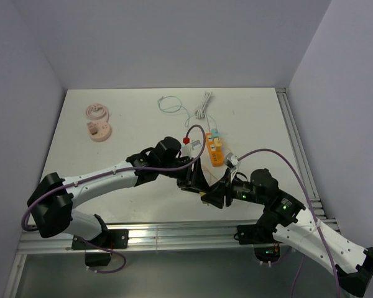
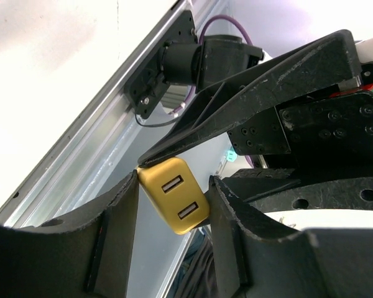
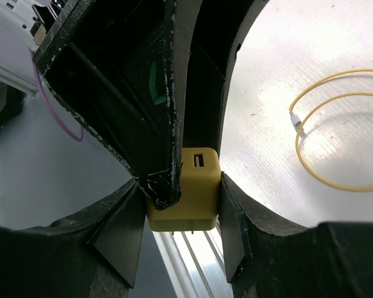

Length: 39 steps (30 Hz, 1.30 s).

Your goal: Insert the plug

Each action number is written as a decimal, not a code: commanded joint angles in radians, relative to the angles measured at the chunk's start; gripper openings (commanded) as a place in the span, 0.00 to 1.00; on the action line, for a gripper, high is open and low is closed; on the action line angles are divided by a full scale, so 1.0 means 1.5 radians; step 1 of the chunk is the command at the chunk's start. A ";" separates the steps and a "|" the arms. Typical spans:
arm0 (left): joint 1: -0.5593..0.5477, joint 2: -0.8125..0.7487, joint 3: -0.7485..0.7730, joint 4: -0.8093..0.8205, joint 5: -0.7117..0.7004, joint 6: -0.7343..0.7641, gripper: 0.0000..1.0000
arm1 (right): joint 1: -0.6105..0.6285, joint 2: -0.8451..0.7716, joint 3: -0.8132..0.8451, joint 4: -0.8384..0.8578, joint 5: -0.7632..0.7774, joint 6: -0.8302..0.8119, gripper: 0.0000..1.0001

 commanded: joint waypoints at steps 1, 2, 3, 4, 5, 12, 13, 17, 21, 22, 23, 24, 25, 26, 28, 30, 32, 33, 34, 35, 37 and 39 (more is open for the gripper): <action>-0.023 -0.049 -0.004 0.023 0.040 -0.024 0.00 | -0.003 0.007 0.016 0.035 0.075 -0.001 0.33; -0.023 -0.051 -0.006 0.031 0.039 -0.027 0.00 | -0.004 0.006 0.017 0.033 0.079 0.000 0.34; -0.023 -0.054 -0.009 0.038 0.040 -0.038 0.00 | -0.003 0.002 0.016 0.032 0.082 0.000 0.35; -0.022 -0.058 -0.016 0.046 0.042 -0.044 0.00 | -0.004 -0.001 0.016 0.032 0.083 0.001 0.35; -0.022 -0.059 -0.017 0.050 0.043 -0.046 0.00 | -0.004 -0.002 0.016 0.030 0.082 -0.001 0.32; -0.013 -0.054 -0.008 -0.007 0.045 0.004 0.27 | -0.004 -0.014 0.013 0.032 0.066 -0.004 0.00; -0.011 -0.053 -0.002 -0.031 0.044 0.011 0.35 | -0.004 -0.012 0.014 0.030 0.067 -0.004 0.00; -0.011 -0.060 0.001 -0.067 0.031 0.028 0.69 | -0.003 0.006 0.019 0.032 0.062 -0.007 0.00; -0.011 -0.063 0.002 -0.075 0.035 0.030 0.76 | -0.001 0.015 0.020 0.034 0.062 -0.010 0.00; -0.011 -0.061 0.000 -0.076 0.036 0.029 0.76 | 0.000 0.014 0.020 0.034 0.062 -0.009 0.00; -0.011 -0.062 -0.001 -0.073 0.042 0.028 0.77 | 0.000 0.015 0.020 0.034 0.061 -0.010 0.00; -0.011 -0.061 -0.002 -0.071 0.046 0.026 0.77 | 0.001 0.015 0.020 0.035 0.059 -0.010 0.00; -0.011 -0.059 -0.002 -0.070 0.047 0.025 0.77 | 0.001 0.015 0.020 0.036 0.059 -0.010 0.00; -0.011 -0.059 -0.001 -0.071 0.051 0.023 0.78 | 0.003 0.018 0.020 0.035 0.062 -0.011 0.00; -0.011 -0.056 -0.002 -0.069 0.057 0.019 0.77 | 0.005 0.021 0.022 0.033 0.068 -0.010 0.00; -0.011 -0.053 -0.008 -0.057 0.067 0.007 0.77 | 0.009 0.024 0.023 0.033 0.076 -0.012 0.00; -0.012 -0.050 -0.013 -0.043 0.077 -0.008 0.75 | 0.014 0.029 0.025 0.034 0.081 -0.014 0.00; -0.012 -0.048 -0.018 -0.026 0.086 -0.014 0.74 | 0.016 0.031 0.026 0.034 0.093 -0.013 0.00; -0.013 -0.046 -0.019 -0.017 0.090 -0.019 0.73 | 0.021 0.035 0.029 0.034 0.098 -0.014 0.00; -0.013 -0.045 -0.020 -0.009 0.095 -0.028 0.70 | 0.024 0.041 0.030 0.036 0.100 -0.014 0.00; -0.016 -0.039 -0.021 0.010 0.106 -0.034 0.67 | 0.035 0.046 0.036 0.035 0.120 -0.014 0.00; -0.017 -0.032 -0.022 0.028 0.120 -0.044 0.62 | 0.043 0.055 0.041 0.035 0.144 -0.016 0.00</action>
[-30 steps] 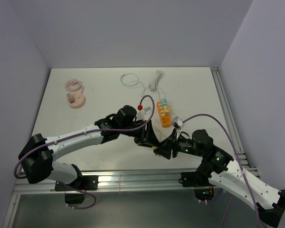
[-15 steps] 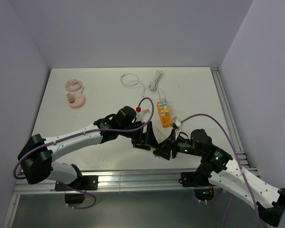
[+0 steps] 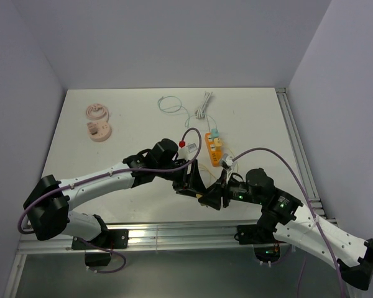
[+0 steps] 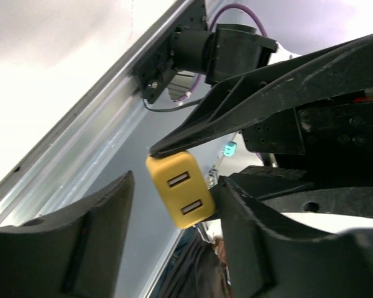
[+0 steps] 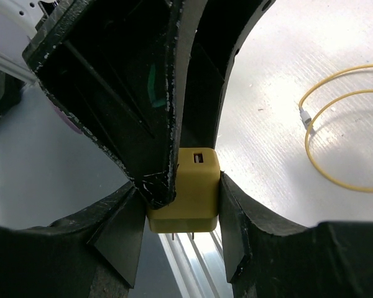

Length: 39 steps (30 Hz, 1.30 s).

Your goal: Insert the plug

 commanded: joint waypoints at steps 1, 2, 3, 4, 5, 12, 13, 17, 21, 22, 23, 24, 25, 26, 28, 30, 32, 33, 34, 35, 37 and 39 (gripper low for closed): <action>-0.023 -0.004 -0.002 0.081 0.125 -0.029 0.60 | 0.007 0.023 0.033 0.029 0.127 -0.015 0.00; -0.024 -0.004 -0.003 0.086 0.128 -0.034 0.57 | 0.015 0.029 0.036 0.029 0.136 -0.016 0.00; -0.026 -0.001 -0.004 0.088 0.131 -0.035 0.56 | 0.017 0.034 0.038 0.029 0.143 -0.017 0.00; -0.027 0.000 -0.004 0.089 0.133 -0.035 0.54 | 0.020 0.037 0.042 0.029 0.157 -0.020 0.00; -0.027 0.001 -0.004 0.089 0.135 -0.035 0.49 | 0.026 0.043 0.044 0.030 0.164 -0.020 0.00; -0.030 -0.015 -0.027 0.164 0.153 -0.075 0.00 | 0.037 0.074 0.050 0.040 0.202 -0.015 0.23; -0.030 -0.019 -0.029 0.167 0.148 -0.078 0.00 | 0.036 0.069 0.048 0.039 0.208 -0.012 0.28; -0.030 -0.040 -0.024 0.131 0.119 -0.064 0.00 | 0.037 0.050 0.046 0.022 0.230 -0.008 0.56; -0.028 -0.054 -0.027 0.128 0.112 -0.060 0.00 | 0.037 0.025 0.039 0.015 0.216 -0.005 0.61; -0.027 -0.056 -0.028 0.128 0.111 -0.055 0.00 | 0.038 0.019 0.039 0.013 0.213 -0.005 0.61; -0.027 -0.059 -0.026 0.109 0.110 -0.053 0.00 | 0.038 0.017 0.039 0.012 0.209 -0.004 0.62; -0.024 -0.062 -0.025 0.097 0.105 -0.050 0.00 | 0.038 0.015 0.038 0.011 0.207 -0.003 0.63; -0.021 -0.065 -0.024 0.092 0.104 -0.045 0.00 | 0.037 0.012 0.038 0.005 0.205 -0.001 0.63; -0.019 -0.070 -0.024 0.088 0.103 -0.043 0.00 | 0.037 0.010 0.038 0.005 0.203 -0.001 0.64; -0.011 -0.077 -0.025 0.078 0.101 -0.039 0.00 | 0.037 0.008 0.036 0.006 0.196 0.000 0.64; 0.000 -0.083 -0.026 0.069 0.098 -0.034 0.00 | 0.037 0.007 0.036 0.005 0.194 0.001 0.64; 0.014 -0.091 -0.032 0.061 0.096 -0.031 0.00 | 0.037 0.004 0.036 0.004 0.190 0.001 0.64; 0.019 -0.094 -0.034 0.061 0.095 -0.032 0.00 | 0.037 0.002 0.035 0.004 0.190 0.002 0.64; 0.023 -0.097 -0.038 0.061 0.093 -0.034 0.00 | 0.037 -0.002 0.034 0.004 0.190 0.002 0.64; 0.027 -0.101 -0.043 0.061 0.092 -0.035 0.00 | 0.038 -0.004 0.033 0.005 0.186 0.001 0.64; 0.037 -0.105 -0.046 0.058 0.089 -0.039 0.00 | 0.038 -0.007 0.031 0.007 0.182 -0.001 0.64; 0.044 -0.110 -0.050 0.056 0.083 -0.043 0.00 | 0.038 -0.008 0.029 0.009 0.180 0.000 0.63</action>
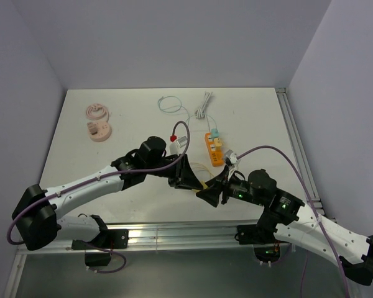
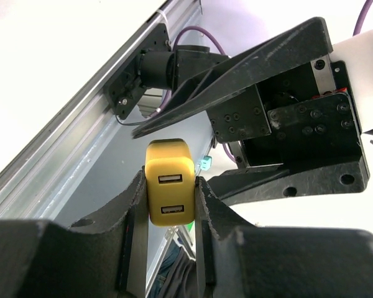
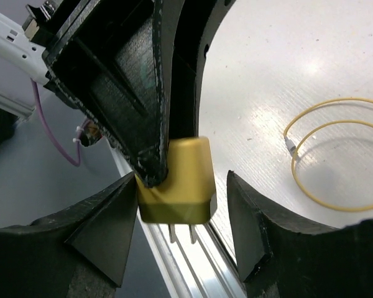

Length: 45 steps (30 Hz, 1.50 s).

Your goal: Insert the plug

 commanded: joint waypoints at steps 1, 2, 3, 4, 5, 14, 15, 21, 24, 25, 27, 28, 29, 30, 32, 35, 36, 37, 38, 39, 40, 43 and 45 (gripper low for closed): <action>0.012 -0.041 -0.009 -0.029 0.066 0.005 0.00 | -0.013 -0.008 0.006 -0.018 0.067 -0.016 0.63; 0.014 -0.043 -0.010 -0.030 0.066 0.005 0.00 | -0.013 -0.008 0.005 -0.018 0.067 -0.017 0.63; 0.018 -0.042 -0.008 -0.035 0.065 0.006 0.00 | -0.012 -0.006 0.005 -0.017 0.065 -0.018 0.63; 0.021 -0.041 -0.008 -0.036 0.066 0.008 0.00 | -0.012 -0.006 0.004 -0.014 0.064 -0.020 0.63; 0.025 -0.041 -0.011 -0.035 0.067 0.007 0.00 | -0.013 -0.006 0.003 -0.012 0.064 -0.020 0.62; 0.027 -0.046 -0.018 -0.003 0.077 -0.022 0.00 | -0.012 0.014 0.000 0.002 0.055 -0.022 0.61; 0.027 -0.045 -0.020 0.000 0.077 -0.025 0.00 | -0.013 0.015 0.000 0.002 0.055 -0.023 0.61; 0.026 -0.045 -0.027 0.034 0.081 -0.070 0.00 | -0.012 0.024 0.001 0.003 0.068 -0.023 0.61; 0.023 -0.047 -0.031 0.064 0.085 -0.083 0.00 | -0.012 0.027 0.002 0.003 0.075 -0.022 0.59; 0.021 -0.047 -0.034 0.070 0.088 -0.093 0.00 | -0.011 0.028 0.001 0.004 0.077 -0.022 0.55; 0.018 -0.044 -0.033 0.070 0.093 -0.094 0.00 | -0.011 0.027 0.000 0.005 0.083 -0.021 0.48; 0.017 -0.042 -0.032 0.065 0.095 -0.085 0.00 | -0.011 0.025 -0.001 0.006 0.086 -0.021 0.43; 0.017 -0.040 -0.031 0.061 0.096 -0.082 0.00 | -0.011 0.022 -0.003 0.006 0.087 -0.021 0.30; 0.017 -0.040 -0.033 0.060 0.098 -0.080 0.00 | -0.011 0.019 -0.004 0.007 0.089 -0.021 0.25; 0.017 -0.037 -0.037 0.060 0.100 -0.074 0.00 | -0.012 0.011 -0.004 0.004 0.094 -0.021 0.06; 0.017 -0.033 -0.033 0.042 0.098 -0.054 0.00 | -0.011 -0.002 -0.006 0.002 0.098 -0.021 0.00; 0.017 -0.031 -0.029 0.020 0.095 -0.047 0.01 | -0.011 -0.007 -0.008 0.002 0.099 -0.022 0.00; 0.017 -0.031 -0.020 0.009 0.088 -0.029 0.07 | -0.012 -0.014 -0.010 0.004 0.098 -0.022 0.00; 0.017 -0.031 -0.017 -0.013 0.085 -0.020 0.11 | -0.011 -0.018 -0.011 0.005 0.097 -0.022 0.00; 0.017 -0.031 -0.014 -0.015 0.084 -0.015 0.14 | -0.011 -0.020 -0.012 0.005 0.097 -0.022 0.00; 0.016 -0.032 -0.015 -0.015 0.086 -0.011 0.20 | -0.011 -0.021 -0.012 0.007 0.096 -0.022 0.00; 0.016 -0.031 -0.018 -0.008 0.093 -0.008 0.29 | -0.011 -0.018 -0.012 0.008 0.089 -0.024 0.00; 0.017 -0.031 -0.019 -0.009 0.096 -0.005 0.37 | -0.011 -0.015 -0.012 0.009 0.088 -0.024 0.00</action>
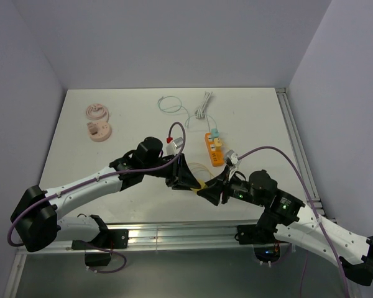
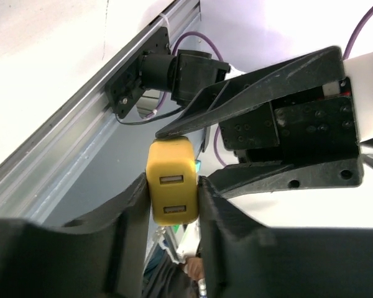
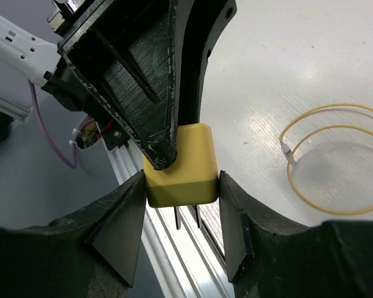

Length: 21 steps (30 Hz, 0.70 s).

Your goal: Insert the plug

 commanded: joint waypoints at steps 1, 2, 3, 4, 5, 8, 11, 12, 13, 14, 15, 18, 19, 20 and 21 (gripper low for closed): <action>-0.011 -0.018 0.014 -0.025 0.085 0.041 0.42 | -0.012 -0.003 -0.005 0.002 0.077 -0.014 0.00; -0.011 -0.019 0.014 -0.024 0.087 0.040 0.43 | -0.010 -0.003 -0.005 0.003 0.077 -0.013 0.00; -0.011 -0.019 0.014 -0.024 0.087 0.040 0.45 | -0.011 -0.003 -0.005 0.002 0.076 -0.013 0.00; -0.011 -0.020 0.014 -0.025 0.088 0.041 0.47 | -0.011 -0.003 -0.004 0.003 0.077 -0.014 0.00; -0.011 -0.020 0.016 -0.025 0.088 0.042 0.48 | -0.011 -0.003 -0.004 0.002 0.077 -0.014 0.00; -0.011 -0.021 0.018 -0.020 0.094 0.042 0.43 | -0.011 0.002 -0.004 0.007 0.070 -0.016 0.00; -0.011 -0.013 0.026 -0.030 0.095 0.047 0.46 | -0.010 0.010 -0.005 0.016 0.047 -0.020 0.00; -0.011 -0.011 0.029 -0.040 0.089 0.060 0.47 | -0.011 0.011 -0.005 0.017 0.044 -0.019 0.00; -0.011 -0.009 0.039 -0.051 0.075 0.067 0.49 | -0.010 0.010 -0.006 0.015 0.044 -0.018 0.00; -0.010 -0.007 0.045 -0.083 0.061 0.077 0.51 | -0.010 0.006 -0.006 0.012 0.044 -0.019 0.00; -0.010 -0.006 0.051 -0.098 0.049 0.095 0.54 | -0.011 -0.001 -0.006 0.009 0.042 -0.017 0.00; -0.003 -0.010 0.059 -0.123 0.031 0.107 0.65 | -0.010 -0.019 -0.007 0.000 0.027 -0.017 0.00; 0.003 -0.013 0.059 -0.128 0.028 0.108 0.72 | -0.010 -0.024 -0.008 0.000 0.014 -0.018 0.00; 0.006 -0.014 0.060 -0.128 0.026 0.110 0.74 | -0.008 -0.028 -0.008 0.000 0.014 -0.019 0.00; 0.009 -0.014 0.061 -0.134 0.024 0.114 0.75 | -0.008 -0.031 -0.009 0.000 -0.003 -0.020 0.00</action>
